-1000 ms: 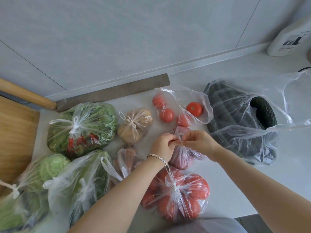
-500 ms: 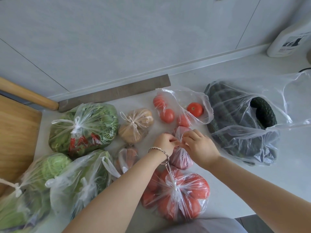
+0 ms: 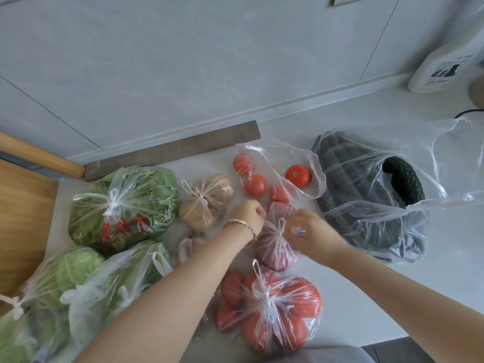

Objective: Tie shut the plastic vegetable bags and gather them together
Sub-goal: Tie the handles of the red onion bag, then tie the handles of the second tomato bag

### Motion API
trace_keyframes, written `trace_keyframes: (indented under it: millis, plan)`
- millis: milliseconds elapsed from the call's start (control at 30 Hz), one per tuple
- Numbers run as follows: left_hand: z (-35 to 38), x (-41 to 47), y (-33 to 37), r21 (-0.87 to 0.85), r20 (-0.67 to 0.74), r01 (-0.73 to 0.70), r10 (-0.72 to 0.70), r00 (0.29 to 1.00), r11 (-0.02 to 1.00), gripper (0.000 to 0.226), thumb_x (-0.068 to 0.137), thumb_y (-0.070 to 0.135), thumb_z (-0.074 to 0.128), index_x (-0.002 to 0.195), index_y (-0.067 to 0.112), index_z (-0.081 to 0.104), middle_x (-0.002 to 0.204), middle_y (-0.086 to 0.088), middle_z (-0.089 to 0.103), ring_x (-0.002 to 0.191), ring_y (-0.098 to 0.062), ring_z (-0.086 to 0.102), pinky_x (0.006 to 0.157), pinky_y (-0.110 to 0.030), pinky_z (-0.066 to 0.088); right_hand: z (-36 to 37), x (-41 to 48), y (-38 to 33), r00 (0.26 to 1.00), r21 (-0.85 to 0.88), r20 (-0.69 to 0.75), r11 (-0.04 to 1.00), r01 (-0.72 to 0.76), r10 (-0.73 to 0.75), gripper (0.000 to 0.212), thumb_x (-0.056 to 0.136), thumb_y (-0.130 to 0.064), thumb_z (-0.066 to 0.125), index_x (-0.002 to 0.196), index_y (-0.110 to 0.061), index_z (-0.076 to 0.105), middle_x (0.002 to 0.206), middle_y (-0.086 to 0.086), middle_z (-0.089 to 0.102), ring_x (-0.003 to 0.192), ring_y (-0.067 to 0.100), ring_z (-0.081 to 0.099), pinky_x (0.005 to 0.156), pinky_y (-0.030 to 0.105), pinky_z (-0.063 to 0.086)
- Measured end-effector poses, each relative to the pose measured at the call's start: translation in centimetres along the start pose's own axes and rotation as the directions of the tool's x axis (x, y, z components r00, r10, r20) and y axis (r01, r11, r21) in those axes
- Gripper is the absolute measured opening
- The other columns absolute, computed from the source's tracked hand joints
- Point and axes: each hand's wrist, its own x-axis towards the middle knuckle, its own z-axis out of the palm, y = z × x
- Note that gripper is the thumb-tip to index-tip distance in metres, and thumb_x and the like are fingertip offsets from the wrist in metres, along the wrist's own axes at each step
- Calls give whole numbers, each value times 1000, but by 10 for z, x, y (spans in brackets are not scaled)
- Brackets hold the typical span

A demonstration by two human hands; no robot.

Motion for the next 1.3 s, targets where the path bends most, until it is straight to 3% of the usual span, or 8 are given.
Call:
trace_keyframes:
  millis: [167,333,467,567,733,867,1133,1300]
  plan:
    - [-52,17,40,-395,-335,-30,-113,935,918,63,76,41,66,125,11,41,113,-3,48,100,-17,50,85,-24,37,-57,33,-9,784,258,-518,936,-238,342,28,87,-27,56,109,-10,55,110,8,55,85,18,55,74,28,45]
    - [-68,40,63,-474,-251,40,-179,951,880,40,82,42,55,68,5,58,76,-15,63,80,-32,59,72,-32,45,-57,72,17,792,-103,-134,787,-609,595,52,87,-43,51,119,-2,46,111,16,58,96,34,60,83,44,51]
    - [-78,45,59,-731,-244,41,-318,916,681,34,92,13,38,60,11,50,54,-3,55,47,-16,53,38,-13,40,-54,77,25,836,85,-197,859,-505,511,28,93,-22,36,78,-10,57,84,10,60,77,27,56,67,30,43]
    - [-93,41,43,-793,-242,22,-348,906,609,36,89,12,40,54,11,44,25,2,40,31,-13,42,49,-23,42,-66,71,19,832,423,-338,861,-282,439,38,92,-16,39,55,-9,38,61,4,41,56,14,35,50,26,27]
    - [-126,38,26,-902,-215,-16,-417,883,432,33,85,10,42,53,12,38,22,4,26,20,-7,20,31,-9,22,-75,57,-6,868,340,-429,935,-103,251,43,94,-19,44,60,6,50,79,11,50,76,18,44,64,19,30]
    - [-119,25,23,-826,-310,-59,-364,878,561,31,79,8,49,49,13,44,27,7,34,28,-9,24,37,-13,19,-77,47,-20,927,213,-361,977,-21,99,46,91,-17,52,48,-12,39,65,13,48,70,16,46,70,23,34]
    - [-105,5,26,-685,-402,-172,-171,899,708,28,74,14,58,47,14,49,33,7,43,39,-14,37,51,-26,31,-99,32,-38,878,594,-441,794,128,189,27,79,-2,61,64,-17,45,64,12,48,62,20,47,66,33,39]
    - [-100,-6,30,-630,-461,-180,-178,869,755,25,81,10,53,56,11,52,35,9,54,47,-11,50,63,-24,44,-122,27,-44,931,-16,-273,967,-256,242,15,85,-14,54,94,-17,42,67,4,50,62,18,51,57,26,39]
